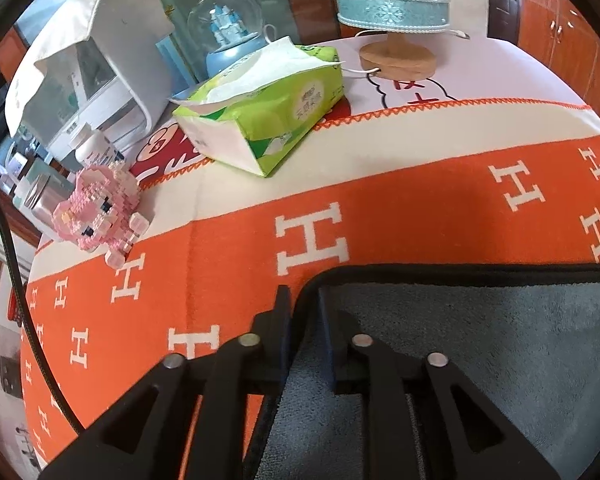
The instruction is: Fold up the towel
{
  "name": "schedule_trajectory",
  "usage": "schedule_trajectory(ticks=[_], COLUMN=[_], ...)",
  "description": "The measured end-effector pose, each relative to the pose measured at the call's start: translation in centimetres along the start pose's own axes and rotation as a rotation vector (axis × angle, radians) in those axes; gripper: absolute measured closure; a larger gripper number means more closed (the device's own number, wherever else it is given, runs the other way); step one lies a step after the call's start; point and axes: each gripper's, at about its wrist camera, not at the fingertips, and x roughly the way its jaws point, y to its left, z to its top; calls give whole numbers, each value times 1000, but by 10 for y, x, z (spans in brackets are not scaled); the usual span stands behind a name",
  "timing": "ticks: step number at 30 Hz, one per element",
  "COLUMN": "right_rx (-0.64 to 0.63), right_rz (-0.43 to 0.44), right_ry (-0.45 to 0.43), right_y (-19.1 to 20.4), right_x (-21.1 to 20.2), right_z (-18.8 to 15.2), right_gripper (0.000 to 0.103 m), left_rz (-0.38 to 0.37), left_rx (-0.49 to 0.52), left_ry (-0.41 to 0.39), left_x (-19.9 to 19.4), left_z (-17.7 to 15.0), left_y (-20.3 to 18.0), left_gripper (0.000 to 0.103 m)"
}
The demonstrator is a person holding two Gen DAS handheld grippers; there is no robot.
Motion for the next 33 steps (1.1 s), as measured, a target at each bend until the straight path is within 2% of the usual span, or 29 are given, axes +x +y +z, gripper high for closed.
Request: schedule_trajectory(ticks=[3,5,7,11,17,19,22,33], right_rx=[9,15,18,0,-8,-3,-2,-25], right_rz=[16,26,32,45,74,83,102,155], right_ry=[-17,-29,-43,-62,-71,-78,-91,-106], right_y=[-2,-2,0,9,22,25,29,41], right_x=[-9,-16,-27,-47,-76,-88,-102,-145], right_z=[-1,-2,-4,-11,-26,-34,-44,-86], right_gripper=[86,81,78,77,74,66,61,60], left_rz=[1,-6,-12,-34,-83,-102,-129,-149], left_rx=[-32,-42,-48,-59,-104,-109,-106,-115], left_ry=[0,-10,-24,-57,-65,-60,-67,-82], left_x=[-4,-11,-21,-50,-91,-103,-123,-184], left_z=[-1,-3,-6,-17,-38,-47,-62,-120], left_y=[7,11,14,20,33,35,36,39], left_gripper=[66,50,40,24,16,16,16,16])
